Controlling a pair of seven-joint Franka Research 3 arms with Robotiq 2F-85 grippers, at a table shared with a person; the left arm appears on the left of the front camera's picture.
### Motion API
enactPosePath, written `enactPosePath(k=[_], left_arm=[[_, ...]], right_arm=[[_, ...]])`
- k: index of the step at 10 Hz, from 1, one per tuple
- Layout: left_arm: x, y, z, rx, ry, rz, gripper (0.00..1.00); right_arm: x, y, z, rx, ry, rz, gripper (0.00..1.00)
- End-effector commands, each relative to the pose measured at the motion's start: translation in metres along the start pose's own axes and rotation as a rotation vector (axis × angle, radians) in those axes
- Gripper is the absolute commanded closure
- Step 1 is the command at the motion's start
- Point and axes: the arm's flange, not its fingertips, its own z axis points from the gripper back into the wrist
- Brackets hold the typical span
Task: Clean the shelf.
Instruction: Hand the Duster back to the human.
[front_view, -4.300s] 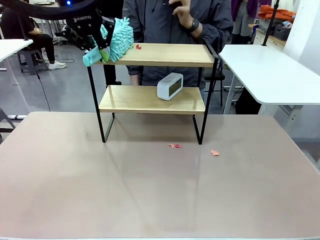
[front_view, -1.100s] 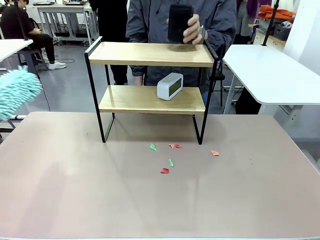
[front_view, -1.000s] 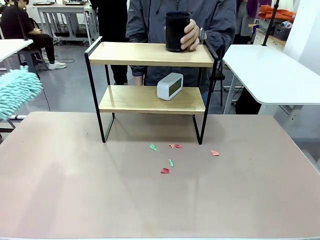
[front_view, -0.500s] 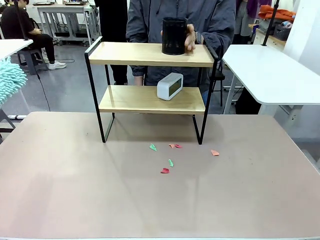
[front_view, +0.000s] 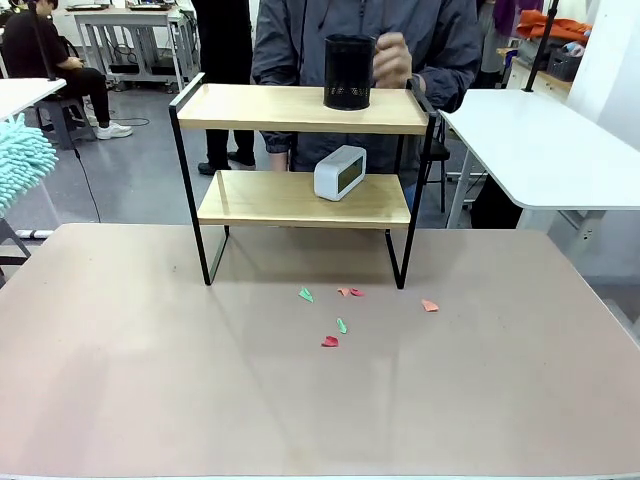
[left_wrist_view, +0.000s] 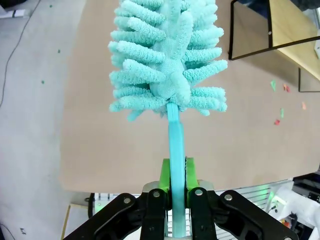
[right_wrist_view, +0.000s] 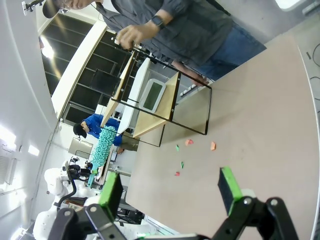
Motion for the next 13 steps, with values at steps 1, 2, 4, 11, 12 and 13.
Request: enactPosePath(k=[1,2,4,11,12,13], left_arm=[[0.0,0.0,0.0,0.0,0.0,0.0,0.88],[-0.001,-0.006,0.022,-0.094,0.005,-0.095,0.88],[-0.012,-0.037,0.069,-0.286,-0.023,-0.273,0.88],[-0.056,-0.162,0.022,-0.356,0.527,-0.936,0.88],[-0.088,-0.166,0.035,-0.516,0.433,-0.881,0.88],[-0.088,-0.166,0.035,-0.516,0.433,-0.881,0.88]], right_arm=[[0.003,0.001,-0.001,0.023,-0.023,0.026,0.0],[0.0,0.0,0.0,0.0,0.0,0.0,0.0],[0.003,0.036,-0.007,0.024,0.048,0.124,0.0],[-0.03,0.081,-0.101,0.123,0.47,0.201,0.0],[-0.03,0.081,-0.101,0.123,0.47,0.201,0.0],[-0.03,0.081,-0.101,0.123,0.47,0.201,0.0]])
